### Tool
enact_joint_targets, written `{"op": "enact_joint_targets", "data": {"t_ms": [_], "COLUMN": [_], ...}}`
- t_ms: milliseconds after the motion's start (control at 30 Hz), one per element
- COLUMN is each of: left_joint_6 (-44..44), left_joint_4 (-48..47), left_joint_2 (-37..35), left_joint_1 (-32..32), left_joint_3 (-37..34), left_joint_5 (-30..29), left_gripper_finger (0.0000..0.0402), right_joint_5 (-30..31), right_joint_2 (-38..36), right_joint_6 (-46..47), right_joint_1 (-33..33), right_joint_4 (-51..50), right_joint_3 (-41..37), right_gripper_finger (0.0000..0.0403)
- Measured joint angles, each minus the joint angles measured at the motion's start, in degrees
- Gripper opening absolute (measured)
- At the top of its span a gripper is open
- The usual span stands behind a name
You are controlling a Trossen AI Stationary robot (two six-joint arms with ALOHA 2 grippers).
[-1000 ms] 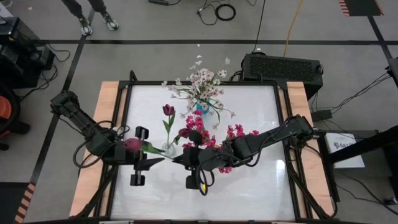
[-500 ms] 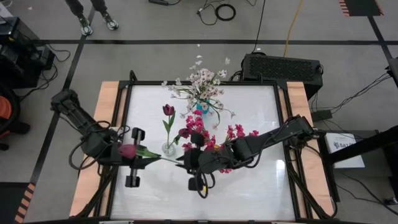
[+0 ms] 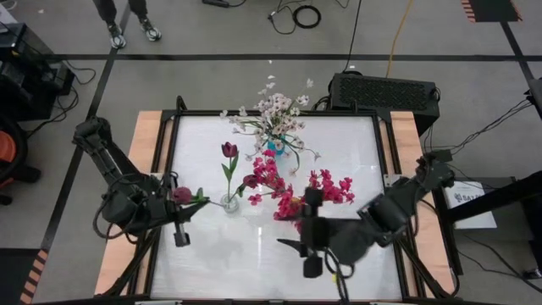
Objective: Sort flowers into vase by color
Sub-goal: Put the red flower into the transparent vase
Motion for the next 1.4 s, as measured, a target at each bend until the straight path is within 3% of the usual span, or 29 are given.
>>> {"op": "enact_joint_targets", "data": {"t_ms": [167, 533, 1033, 1400], "left_joint_6": [0.0, 0.0, -7.5, -10.4], "left_joint_4": [6.0, 26.6, 24.9, 17.6], "left_joint_2": [-2.0, -5.3, -5.2, -5.2], "left_joint_1": [1.0, 4.9, 7.7, 8.2], "left_joint_3": [-6.0, -23.0, -27.4, -27.4], "left_joint_5": [-3.1, -1.2, 1.2, 1.5], "left_gripper_finger": [0.0013, 0.0013, 0.0013, 0.0013], "right_joint_5": [6.5, 8.4, 8.2, 8.2], "right_joint_2": [0.2, 0.2, 0.2, 0.2], "right_joint_6": [1.2, 1.2, 1.1, 1.1], "right_joint_1": [3.7, 5.0, 4.2, 4.2], "right_joint_4": [-2.2, -2.5, -1.9, -1.7], "right_joint_3": [0.0, 0.0, 0.0, 0.0], "right_gripper_finger": [0.0196, 0.0184, 0.0185, 0.0185]}}
